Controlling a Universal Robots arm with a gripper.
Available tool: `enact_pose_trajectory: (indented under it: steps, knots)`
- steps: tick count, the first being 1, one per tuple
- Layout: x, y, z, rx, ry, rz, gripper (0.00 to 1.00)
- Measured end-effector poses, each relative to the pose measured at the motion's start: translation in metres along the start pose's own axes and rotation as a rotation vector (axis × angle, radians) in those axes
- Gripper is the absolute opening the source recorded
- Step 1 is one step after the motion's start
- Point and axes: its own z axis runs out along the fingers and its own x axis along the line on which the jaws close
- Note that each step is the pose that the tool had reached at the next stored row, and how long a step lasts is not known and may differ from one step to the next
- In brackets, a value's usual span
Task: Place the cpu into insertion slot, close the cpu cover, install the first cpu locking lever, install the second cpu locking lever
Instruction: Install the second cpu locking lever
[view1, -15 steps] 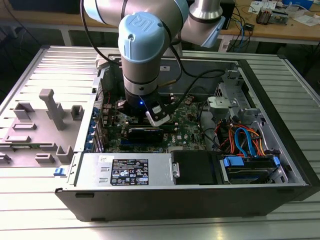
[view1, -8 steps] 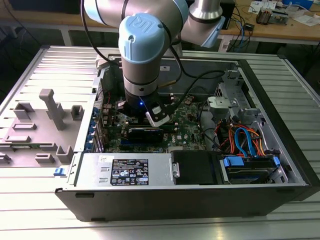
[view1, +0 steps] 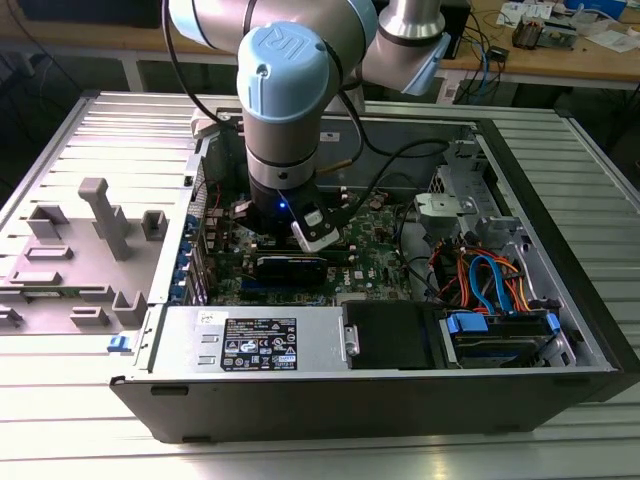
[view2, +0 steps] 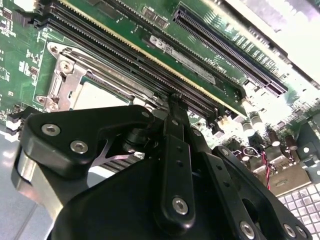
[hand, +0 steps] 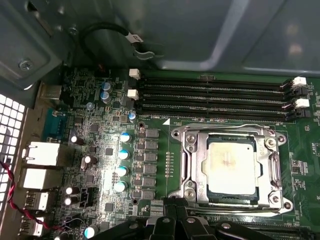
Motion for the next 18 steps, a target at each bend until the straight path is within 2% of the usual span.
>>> enact_pose_trajectory:
  steps: [11,16,18]
  knots:
    - [0.0026,0.0027,0.0025,-0.0051,-0.001,0.004,0.11]
    - [0.0026,0.0029,0.003,-0.0032,-0.0009,0.004,0.11]
    - [0.0026,0.003,0.0032,0.0007,-0.0009,0.004,0.11]
